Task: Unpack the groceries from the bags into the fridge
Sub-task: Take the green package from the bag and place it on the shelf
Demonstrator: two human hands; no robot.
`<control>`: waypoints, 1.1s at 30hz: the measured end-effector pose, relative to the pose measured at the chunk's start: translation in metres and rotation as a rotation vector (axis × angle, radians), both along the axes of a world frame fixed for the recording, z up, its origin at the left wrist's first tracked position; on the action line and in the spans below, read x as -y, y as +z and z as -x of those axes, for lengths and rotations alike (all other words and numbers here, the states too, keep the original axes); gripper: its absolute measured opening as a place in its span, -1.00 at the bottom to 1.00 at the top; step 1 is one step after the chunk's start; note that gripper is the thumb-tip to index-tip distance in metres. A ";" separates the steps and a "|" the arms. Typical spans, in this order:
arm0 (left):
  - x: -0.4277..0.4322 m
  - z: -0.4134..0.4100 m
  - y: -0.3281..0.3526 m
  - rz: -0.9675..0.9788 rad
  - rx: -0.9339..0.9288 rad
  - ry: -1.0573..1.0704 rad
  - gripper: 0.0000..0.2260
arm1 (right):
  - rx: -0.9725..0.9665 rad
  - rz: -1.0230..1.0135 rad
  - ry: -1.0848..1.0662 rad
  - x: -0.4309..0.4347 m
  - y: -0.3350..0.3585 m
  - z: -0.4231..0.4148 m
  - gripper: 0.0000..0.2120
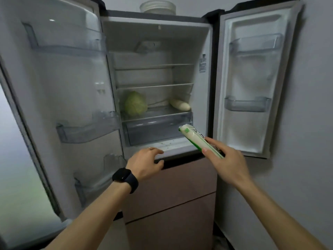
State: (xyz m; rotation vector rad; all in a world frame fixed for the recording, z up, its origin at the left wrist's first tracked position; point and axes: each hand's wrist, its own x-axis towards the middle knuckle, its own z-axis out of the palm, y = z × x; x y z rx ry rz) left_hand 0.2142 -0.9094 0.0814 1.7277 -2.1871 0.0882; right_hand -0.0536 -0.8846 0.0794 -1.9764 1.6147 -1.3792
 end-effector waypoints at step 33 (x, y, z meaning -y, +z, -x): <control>0.428 0.004 0.261 0.576 0.129 0.254 -0.55 | -0.238 0.327 -0.155 0.464 0.273 -0.038 -0.57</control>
